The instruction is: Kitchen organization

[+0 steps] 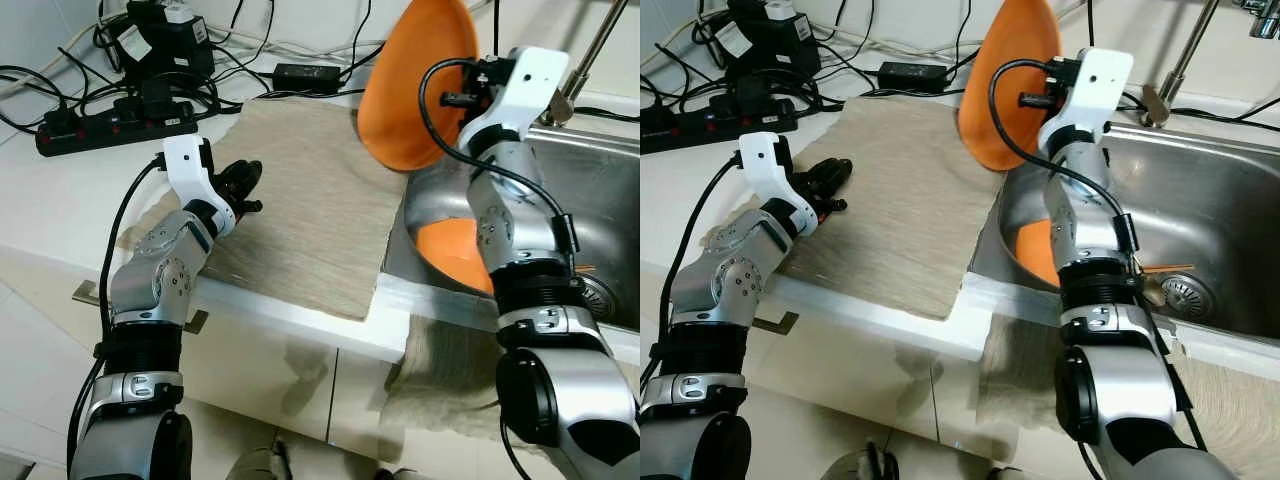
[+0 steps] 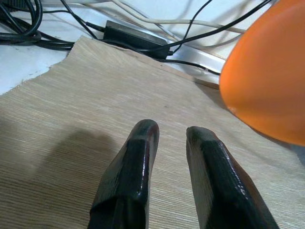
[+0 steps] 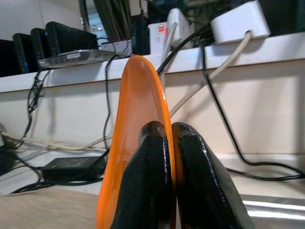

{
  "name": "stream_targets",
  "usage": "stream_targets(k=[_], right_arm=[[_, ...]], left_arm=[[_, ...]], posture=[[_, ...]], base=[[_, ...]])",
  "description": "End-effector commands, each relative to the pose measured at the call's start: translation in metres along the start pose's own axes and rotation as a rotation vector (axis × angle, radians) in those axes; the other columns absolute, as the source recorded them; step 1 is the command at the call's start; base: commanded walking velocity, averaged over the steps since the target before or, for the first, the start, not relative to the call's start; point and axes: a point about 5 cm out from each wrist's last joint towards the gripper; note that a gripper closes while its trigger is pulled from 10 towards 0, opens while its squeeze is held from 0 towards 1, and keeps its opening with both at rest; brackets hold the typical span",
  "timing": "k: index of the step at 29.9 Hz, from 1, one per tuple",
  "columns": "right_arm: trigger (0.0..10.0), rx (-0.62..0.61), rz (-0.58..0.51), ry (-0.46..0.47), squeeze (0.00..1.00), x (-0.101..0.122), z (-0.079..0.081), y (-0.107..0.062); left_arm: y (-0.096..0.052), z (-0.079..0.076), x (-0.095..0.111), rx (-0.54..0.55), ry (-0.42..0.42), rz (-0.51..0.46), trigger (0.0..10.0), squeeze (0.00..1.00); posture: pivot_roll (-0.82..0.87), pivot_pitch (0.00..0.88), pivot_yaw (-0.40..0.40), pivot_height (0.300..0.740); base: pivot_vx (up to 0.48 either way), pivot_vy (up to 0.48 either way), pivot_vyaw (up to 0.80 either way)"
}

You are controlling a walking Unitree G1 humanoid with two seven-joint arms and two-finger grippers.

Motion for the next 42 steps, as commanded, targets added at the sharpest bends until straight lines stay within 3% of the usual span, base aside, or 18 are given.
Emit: stream_targets(k=[1, 13, 28, 31, 35, 36, 37, 40, 42], right_arm=[[0.0, -0.016, -0.119, -0.013, 0.0, 0.029, -0.003, 0.01], [0.0, -0.122, -0.142, -0.125, 0.0, 0.04, -0.031, 0.011], [0.0, -0.222, -0.034, -0.138, 0.0, 0.016, -0.045, -0.006], [0.0, -0.252, 0.068, -0.069, 0.0, -0.004, -0.042, -0.014], [0.0, -0.264, 0.118, -0.019, 0.0, -0.015, -0.04, -0.017], [0.0, -0.277, 0.179, 0.057, 0.0, -0.028, -0.038, -0.019], [0.0, -0.277, 0.179, 0.057, 0.0, -0.028, -0.038, -0.019], [0.0, -0.298, 0.294, 0.174, 0.0, -0.055, -0.032, -0.022], [0.0, -0.296, 0.305, 0.192, 0.0, -0.057, -0.031, -0.022]], left_arm=[[0.003, -0.002, 0.002, -0.005, 0.017, -0.001, 10.0, 0.0], [0.006, -0.002, 0.002, -0.011, 0.019, 0.002, 10.0, 0.0], [0.005, 0.002, 0.003, -0.012, 0.021, 0.014, 10.0, 0.0], [0.005, 0.002, 0.002, -0.013, 0.022, 0.021, 10.0, 0.0], [0.006, 0.002, 0.002, -0.014, 0.023, 0.023, 10.0, 0.0], [0.007, 0.003, 0.003, -0.015, 0.027, 0.025, 10.0, 0.0], [0.007, 0.003, 0.003, -0.015, 0.027, 0.025, 10.0, 0.0], [0.007, 0.004, 0.005, -0.015, 0.037, 0.028, 10.0, 0.0], [0.007, 0.004, 0.006, -0.014, 0.037, 0.028, 10.0, 0.0]], posture=[[0.03, 0.0, 0.034, 0.74], [0.02, 0.0, 0.041, 0.74], [0.03, 0.002, 0.049, 0.74], [0.02, 0.003, 0.056, 0.74], [0.02, 0.005, 0.059, 0.74], [0.02, 0.006, 0.062, 0.74], [0.02, 0.006, 0.062, 0.74], [0.04, 0.01, 0.074, 0.74], [0.04, 0.01, 0.074, 0.74]], base=[[0.0, 0.0, 0.0], [0.0, 0.0, 0.0], [0.0, 0.0, 0.0], [0.0, 0.0, 0.0], [0.0, 0.0, 0.0], [0.0, 0.0, 0.0], [0.0, 0.0, 0.0], [0.0, 0.0, 0.0], [0.0, 0.0, 0.0]])
Point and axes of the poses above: a point about 5 cm out from each wrist's last joint towards the gripper, its own y axis pointing out of the wrist towards the gripper, its own x axis along the axis of the wrist's last joint, z = x × y, and after that the axes turned 4 degrees about -y, right-handed
